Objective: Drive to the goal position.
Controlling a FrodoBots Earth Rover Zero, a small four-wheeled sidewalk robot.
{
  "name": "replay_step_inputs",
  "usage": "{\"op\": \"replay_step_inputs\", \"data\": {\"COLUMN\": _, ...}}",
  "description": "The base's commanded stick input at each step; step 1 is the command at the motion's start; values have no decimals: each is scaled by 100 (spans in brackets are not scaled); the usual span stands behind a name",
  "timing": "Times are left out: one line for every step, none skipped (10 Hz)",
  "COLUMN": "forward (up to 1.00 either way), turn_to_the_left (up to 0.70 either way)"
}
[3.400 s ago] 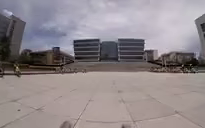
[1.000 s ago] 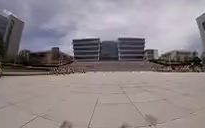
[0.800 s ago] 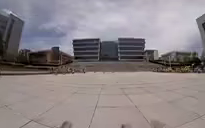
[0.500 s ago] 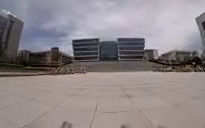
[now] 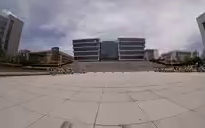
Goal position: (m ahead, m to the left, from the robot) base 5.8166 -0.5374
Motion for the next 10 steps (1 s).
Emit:
{"op": "replay_step_inputs", "data": {"forward": 70, "turn_to_the_left": 0}}
{"op": "replay_step_inputs", "data": {"forward": 70, "turn_to_the_left": 0}}
{"op": "replay_step_inputs", "data": {"forward": 70, "turn_to_the_left": 0}}
{"op": "replay_step_inputs", "data": {"forward": 70, "turn_to_the_left": 0}}
{"op": "replay_step_inputs", "data": {"forward": 70, "turn_to_the_left": 0}}
{"op": "replay_step_inputs", "data": {"forward": 70, "turn_to_the_left": 0}}
{"op": "replay_step_inputs", "data": {"forward": 70, "turn_to_the_left": 0}}
{"op": "replay_step_inputs", "data": {"forward": 70, "turn_to_the_left": 0}}
{"op": "replay_step_inputs", "data": {"forward": 70, "turn_to_the_left": 0}}
{"op": "replay_step_inputs", "data": {"forward": 70, "turn_to_the_left": 0}}
